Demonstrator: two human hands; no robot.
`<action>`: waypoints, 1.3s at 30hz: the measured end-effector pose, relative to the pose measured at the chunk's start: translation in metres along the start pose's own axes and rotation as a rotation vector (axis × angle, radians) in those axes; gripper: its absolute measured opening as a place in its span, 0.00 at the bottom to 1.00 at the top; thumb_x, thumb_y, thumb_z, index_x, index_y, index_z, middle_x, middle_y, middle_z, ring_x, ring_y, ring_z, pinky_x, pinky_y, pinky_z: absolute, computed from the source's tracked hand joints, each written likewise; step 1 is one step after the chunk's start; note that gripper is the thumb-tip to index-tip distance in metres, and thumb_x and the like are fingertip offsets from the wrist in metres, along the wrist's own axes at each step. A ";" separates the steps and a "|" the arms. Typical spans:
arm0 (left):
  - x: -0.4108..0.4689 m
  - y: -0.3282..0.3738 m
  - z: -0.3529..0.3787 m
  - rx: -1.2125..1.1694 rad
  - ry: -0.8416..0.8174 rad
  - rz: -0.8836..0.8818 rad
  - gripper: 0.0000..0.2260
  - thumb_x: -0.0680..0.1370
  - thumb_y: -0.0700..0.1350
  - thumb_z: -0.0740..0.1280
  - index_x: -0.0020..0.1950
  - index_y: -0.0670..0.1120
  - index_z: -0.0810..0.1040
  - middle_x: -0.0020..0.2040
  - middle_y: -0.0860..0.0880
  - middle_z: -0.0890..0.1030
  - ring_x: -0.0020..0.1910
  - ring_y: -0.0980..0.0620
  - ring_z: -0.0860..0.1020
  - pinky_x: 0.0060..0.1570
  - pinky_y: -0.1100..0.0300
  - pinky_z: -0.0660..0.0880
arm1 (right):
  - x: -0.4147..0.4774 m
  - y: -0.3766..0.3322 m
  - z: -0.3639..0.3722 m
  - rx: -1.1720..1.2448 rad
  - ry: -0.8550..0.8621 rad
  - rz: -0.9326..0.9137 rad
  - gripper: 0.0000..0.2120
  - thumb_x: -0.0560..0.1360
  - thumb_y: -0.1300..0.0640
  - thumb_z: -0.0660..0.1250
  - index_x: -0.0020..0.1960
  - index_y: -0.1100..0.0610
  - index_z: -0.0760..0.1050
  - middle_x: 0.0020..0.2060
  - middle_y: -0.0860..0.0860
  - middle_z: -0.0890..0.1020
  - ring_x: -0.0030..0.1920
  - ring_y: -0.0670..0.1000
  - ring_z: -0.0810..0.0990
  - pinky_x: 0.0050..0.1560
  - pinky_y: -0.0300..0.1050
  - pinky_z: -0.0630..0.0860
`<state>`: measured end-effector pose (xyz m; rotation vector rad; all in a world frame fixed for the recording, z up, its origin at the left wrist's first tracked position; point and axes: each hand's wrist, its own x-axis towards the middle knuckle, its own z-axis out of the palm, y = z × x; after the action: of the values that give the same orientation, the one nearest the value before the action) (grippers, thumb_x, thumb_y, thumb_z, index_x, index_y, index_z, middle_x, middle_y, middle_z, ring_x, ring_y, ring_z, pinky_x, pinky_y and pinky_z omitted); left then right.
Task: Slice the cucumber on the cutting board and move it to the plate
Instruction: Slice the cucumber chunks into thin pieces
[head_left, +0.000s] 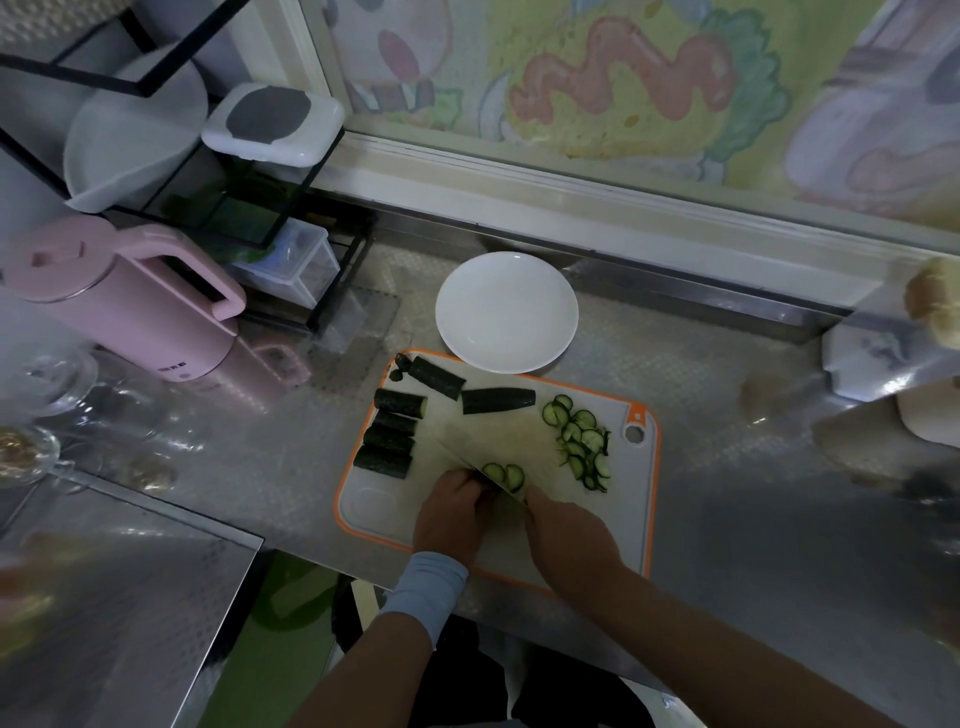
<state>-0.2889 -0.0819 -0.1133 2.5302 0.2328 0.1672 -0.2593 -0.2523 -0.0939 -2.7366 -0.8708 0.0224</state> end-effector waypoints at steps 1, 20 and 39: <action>0.000 0.000 0.000 -0.003 -0.008 -0.011 0.09 0.72 0.47 0.65 0.44 0.45 0.84 0.43 0.47 0.81 0.41 0.46 0.79 0.36 0.60 0.76 | 0.004 -0.001 0.004 0.011 0.012 -0.018 0.18 0.61 0.60 0.78 0.50 0.58 0.80 0.28 0.49 0.79 0.24 0.49 0.77 0.21 0.38 0.70; 0.000 0.001 0.001 -0.012 0.022 -0.008 0.07 0.67 0.38 0.77 0.43 0.43 0.84 0.43 0.45 0.82 0.39 0.45 0.80 0.37 0.59 0.78 | -0.015 0.006 -0.028 0.089 -0.201 0.093 0.06 0.81 0.53 0.58 0.52 0.55 0.69 0.29 0.48 0.74 0.26 0.49 0.69 0.28 0.44 0.60; 0.000 0.006 -0.003 -0.007 0.032 -0.016 0.03 0.69 0.39 0.73 0.41 0.44 0.84 0.41 0.46 0.81 0.39 0.46 0.79 0.35 0.61 0.75 | 0.005 -0.009 -0.009 0.038 0.004 -0.002 0.13 0.69 0.60 0.69 0.53 0.59 0.78 0.26 0.50 0.77 0.23 0.49 0.75 0.20 0.39 0.67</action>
<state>-0.2891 -0.0849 -0.1071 2.5191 0.2648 0.2023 -0.2597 -0.2445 -0.0824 -2.6994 -0.8633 0.0332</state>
